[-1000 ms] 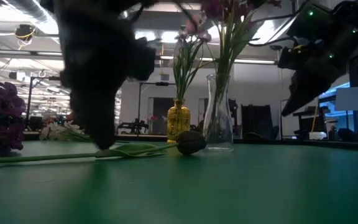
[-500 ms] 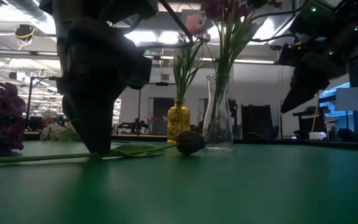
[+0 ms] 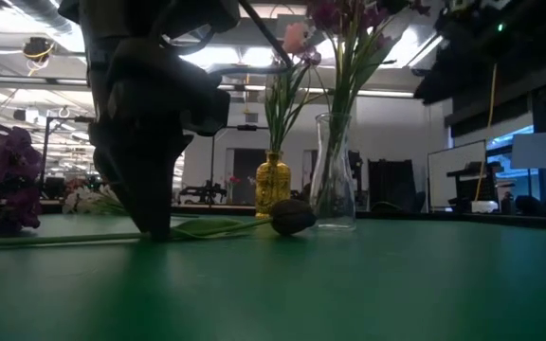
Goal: Sort flowers into vase by color
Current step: Put the black flower into the transparent vase
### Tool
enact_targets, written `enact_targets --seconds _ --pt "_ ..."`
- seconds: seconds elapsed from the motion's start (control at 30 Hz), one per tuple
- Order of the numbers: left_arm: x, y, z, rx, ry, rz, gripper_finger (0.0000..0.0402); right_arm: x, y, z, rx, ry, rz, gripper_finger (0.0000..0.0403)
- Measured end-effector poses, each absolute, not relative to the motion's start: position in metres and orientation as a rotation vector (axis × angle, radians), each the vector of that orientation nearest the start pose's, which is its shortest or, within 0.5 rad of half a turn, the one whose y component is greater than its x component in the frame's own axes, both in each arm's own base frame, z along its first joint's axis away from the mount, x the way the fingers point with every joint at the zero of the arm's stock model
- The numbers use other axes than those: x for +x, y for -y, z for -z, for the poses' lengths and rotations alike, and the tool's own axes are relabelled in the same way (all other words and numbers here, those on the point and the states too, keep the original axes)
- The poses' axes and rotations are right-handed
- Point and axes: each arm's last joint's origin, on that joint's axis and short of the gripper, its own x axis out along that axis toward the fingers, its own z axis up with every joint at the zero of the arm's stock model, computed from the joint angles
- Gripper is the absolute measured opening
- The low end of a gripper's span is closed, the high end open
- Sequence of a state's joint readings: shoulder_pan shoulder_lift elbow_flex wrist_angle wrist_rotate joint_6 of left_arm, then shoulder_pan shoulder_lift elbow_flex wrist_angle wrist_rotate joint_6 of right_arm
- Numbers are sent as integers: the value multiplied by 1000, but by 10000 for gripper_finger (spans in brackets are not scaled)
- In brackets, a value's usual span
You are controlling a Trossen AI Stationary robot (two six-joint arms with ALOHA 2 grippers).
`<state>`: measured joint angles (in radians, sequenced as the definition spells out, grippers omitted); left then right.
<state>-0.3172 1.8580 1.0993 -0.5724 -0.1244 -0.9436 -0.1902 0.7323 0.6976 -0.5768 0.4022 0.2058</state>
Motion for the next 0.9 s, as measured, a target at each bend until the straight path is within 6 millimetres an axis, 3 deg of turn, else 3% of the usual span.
enact_targets --seconds 0.13,0.4,0.6,0.9 --pt "321 101 -138 -501 -1238 -463 115 135 37 -292 141 -478 621 296" --pt "326 101 -139 -519 -1185 -447 11 119 34 -301 158 -397 599 296" --pt "338 104 -158 -591 -1018 -350 3 112 32 -305 161 -365 597 296" --pt "327 108 -210 -551 -807 -305 0 110 31 -306 165 -354 577 296"
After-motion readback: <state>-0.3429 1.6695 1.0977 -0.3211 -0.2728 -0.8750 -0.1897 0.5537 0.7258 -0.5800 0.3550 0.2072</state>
